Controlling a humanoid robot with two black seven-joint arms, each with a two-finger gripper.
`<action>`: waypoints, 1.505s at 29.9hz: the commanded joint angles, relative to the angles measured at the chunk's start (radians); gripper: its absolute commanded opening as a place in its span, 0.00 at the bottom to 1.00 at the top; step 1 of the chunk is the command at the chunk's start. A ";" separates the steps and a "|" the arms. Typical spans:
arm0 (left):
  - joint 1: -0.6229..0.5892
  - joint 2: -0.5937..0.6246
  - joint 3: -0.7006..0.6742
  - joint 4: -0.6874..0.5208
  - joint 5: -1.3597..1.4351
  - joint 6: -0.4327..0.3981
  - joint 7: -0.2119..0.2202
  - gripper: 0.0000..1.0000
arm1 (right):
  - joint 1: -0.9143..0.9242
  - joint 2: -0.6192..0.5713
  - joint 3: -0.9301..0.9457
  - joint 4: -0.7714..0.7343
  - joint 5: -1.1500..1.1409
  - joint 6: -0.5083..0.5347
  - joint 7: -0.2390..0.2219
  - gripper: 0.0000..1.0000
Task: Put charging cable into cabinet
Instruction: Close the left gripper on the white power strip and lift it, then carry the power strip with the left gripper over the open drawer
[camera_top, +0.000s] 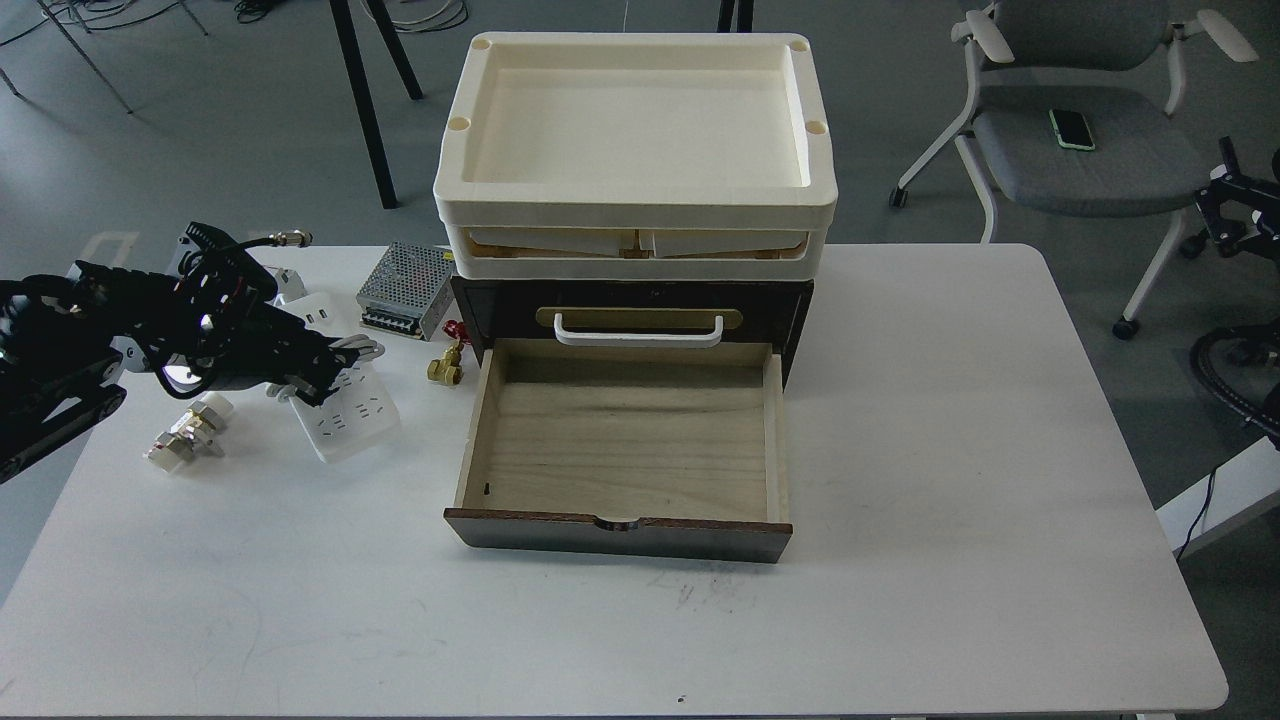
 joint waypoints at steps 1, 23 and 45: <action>-0.012 0.138 -0.013 -0.177 -0.019 -0.023 0.000 0.00 | -0.004 0.000 0.002 0.001 0.000 0.000 0.003 1.00; 0.016 0.367 -0.142 -0.800 -0.622 -0.065 0.000 0.00 | -0.021 0.000 0.003 0.000 0.000 0.000 0.010 1.00; 0.110 -0.086 -0.113 -0.375 -0.637 -0.128 0.000 0.00 | -0.049 0.002 0.003 -0.008 0.000 0.000 0.018 1.00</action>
